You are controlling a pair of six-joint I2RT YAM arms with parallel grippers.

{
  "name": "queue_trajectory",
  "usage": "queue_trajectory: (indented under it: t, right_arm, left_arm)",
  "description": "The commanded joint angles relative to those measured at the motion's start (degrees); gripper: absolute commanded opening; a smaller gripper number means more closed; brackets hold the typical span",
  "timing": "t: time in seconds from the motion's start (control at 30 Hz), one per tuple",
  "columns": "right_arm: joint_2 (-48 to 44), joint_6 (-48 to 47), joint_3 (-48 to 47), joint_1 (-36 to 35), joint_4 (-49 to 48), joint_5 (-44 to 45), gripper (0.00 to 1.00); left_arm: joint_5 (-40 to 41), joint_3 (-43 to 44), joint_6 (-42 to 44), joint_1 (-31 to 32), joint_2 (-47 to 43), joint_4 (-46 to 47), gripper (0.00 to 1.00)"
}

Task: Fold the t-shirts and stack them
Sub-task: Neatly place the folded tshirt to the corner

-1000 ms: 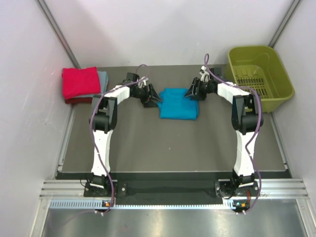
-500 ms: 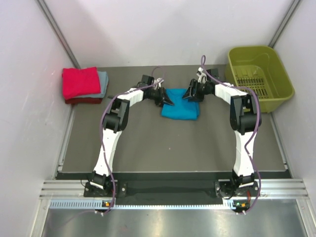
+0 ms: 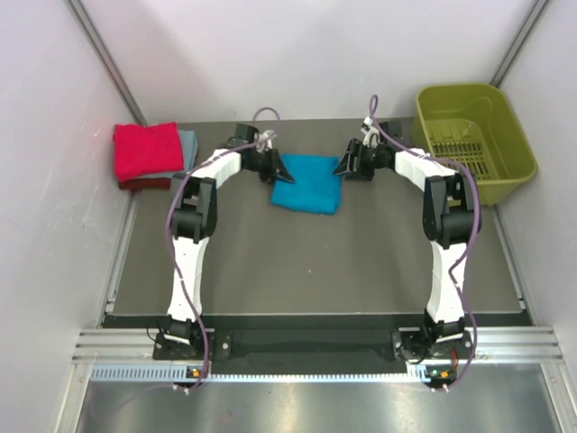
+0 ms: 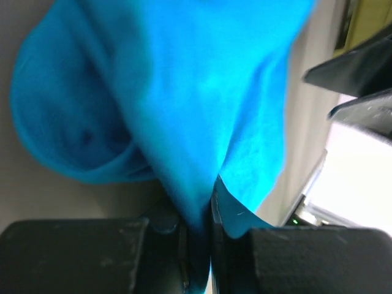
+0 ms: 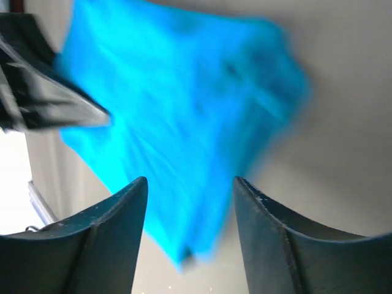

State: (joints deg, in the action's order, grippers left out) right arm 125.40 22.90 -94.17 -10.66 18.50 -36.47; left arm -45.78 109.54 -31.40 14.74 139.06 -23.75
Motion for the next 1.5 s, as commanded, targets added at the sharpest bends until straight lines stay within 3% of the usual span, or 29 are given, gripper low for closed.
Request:
queue_trajectory:
  t: [0.0,0.17,0.37,0.73,1.17,1.47]
  right_arm:
    - [-7.63,-1.8,-2.69,2.04,-1.63,1.83,0.59]
    - [-8.33,-5.14,-2.68,3.01,0.3,5.09,0.73]
    - [-9.12,-4.61,-1.55,2.75,0.31,5.44,0.75]
    - [-13.16,-5.32,3.99,3.71,0.83,5.27,0.75]
    - [-12.56,-2.24,5.49,3.98,-1.1,2.64,0.75]
    - [-13.25,-1.8,6.63,3.89,-1.98,2.63,0.75]
  left_arm:
    - [4.03,0.68,9.58,-4.98,-10.65,-6.56,0.0]
    - [7.97,0.86,17.23,-7.0,-17.15,-12.54,0.0]
    - [14.4,2.43,27.07,-9.82,-23.39,-18.08,0.0]
    - [21.08,4.72,33.42,-20.1,-32.71,-21.95,0.0]
    - [24.16,7.71,36.06,-28.88,-34.74,-21.96,0.0]
    - [28.02,9.81,38.42,-30.65,-30.61,-21.78,0.0]
